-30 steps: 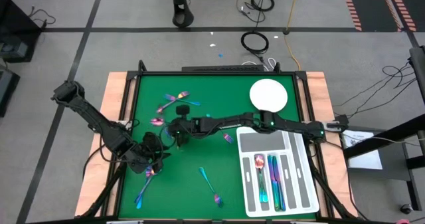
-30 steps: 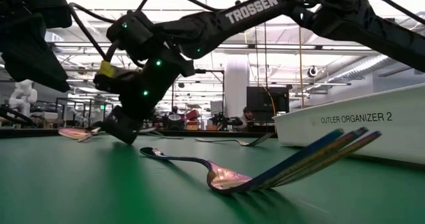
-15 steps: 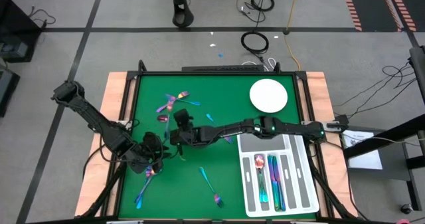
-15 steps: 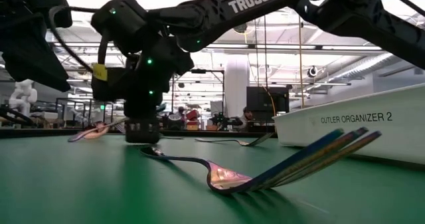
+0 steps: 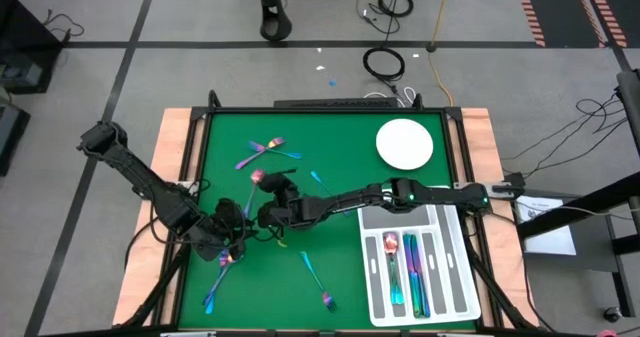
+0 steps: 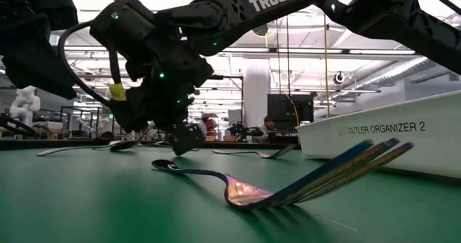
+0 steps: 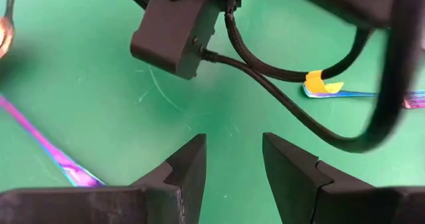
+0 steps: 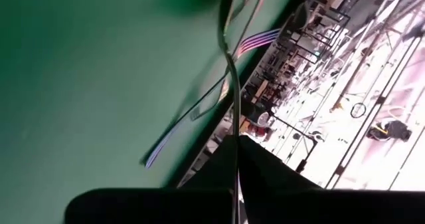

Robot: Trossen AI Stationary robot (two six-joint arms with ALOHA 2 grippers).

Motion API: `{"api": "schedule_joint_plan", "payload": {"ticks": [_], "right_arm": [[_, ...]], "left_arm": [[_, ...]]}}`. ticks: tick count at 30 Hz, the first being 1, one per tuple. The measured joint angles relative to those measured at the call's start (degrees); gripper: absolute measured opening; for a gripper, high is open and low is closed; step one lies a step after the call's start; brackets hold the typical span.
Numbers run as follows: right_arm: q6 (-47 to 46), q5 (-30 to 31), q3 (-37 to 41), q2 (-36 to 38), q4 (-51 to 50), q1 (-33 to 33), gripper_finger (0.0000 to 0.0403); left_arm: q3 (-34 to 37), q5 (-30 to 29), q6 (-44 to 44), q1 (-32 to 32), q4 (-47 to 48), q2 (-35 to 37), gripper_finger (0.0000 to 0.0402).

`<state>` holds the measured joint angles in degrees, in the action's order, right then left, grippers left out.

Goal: Sort silverware
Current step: Put the top spoon into the utensil organizer

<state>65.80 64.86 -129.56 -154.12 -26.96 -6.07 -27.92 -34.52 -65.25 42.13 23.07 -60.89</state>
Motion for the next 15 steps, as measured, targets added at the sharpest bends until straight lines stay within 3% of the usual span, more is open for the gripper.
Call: {"api": "schedule_joint_plan", "payload": {"ticks": [6,15], "right_arm": [[-7.0,-0.9,-0.1,0.8,-6.8,0.2,0.0002],[-35.3,-16.5,-0.1,9.3,-29.8,3.3,0.0001]], "left_arm": [[0.0,0.2,0.0,0.0,0.0,0.0,0.0148],[-1.3,-2.9,3.5,0.0,0.2,0.7,0.0148]]}}
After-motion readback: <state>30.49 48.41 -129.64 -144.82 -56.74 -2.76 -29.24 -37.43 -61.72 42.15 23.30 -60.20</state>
